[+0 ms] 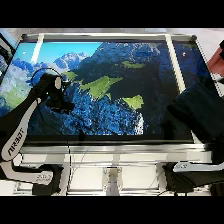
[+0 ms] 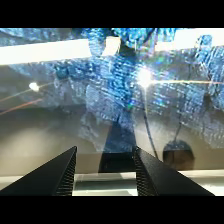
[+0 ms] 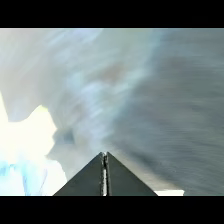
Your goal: Fold the clothes and pants, and hang the long-sleeved shirts on hangers.
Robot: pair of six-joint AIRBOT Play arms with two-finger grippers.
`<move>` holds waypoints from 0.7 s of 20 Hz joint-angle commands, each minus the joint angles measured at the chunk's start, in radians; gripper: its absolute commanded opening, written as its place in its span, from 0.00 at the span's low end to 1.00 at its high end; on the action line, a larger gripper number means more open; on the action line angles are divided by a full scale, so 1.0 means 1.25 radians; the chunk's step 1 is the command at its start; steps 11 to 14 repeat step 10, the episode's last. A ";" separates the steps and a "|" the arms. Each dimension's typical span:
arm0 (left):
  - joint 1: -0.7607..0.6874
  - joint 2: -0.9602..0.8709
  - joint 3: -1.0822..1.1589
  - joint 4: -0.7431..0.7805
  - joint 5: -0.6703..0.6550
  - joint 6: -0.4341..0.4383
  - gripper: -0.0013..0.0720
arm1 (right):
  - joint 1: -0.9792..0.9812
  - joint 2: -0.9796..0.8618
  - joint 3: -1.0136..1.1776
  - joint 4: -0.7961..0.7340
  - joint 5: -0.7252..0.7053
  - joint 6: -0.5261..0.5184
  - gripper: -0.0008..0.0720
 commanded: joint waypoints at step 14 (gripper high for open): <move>0.000 -0.001 0.000 0.000 0.000 0.000 0.58 | 0.767 -0.048 -0.115 -0.271 -0.131 0.074 0.05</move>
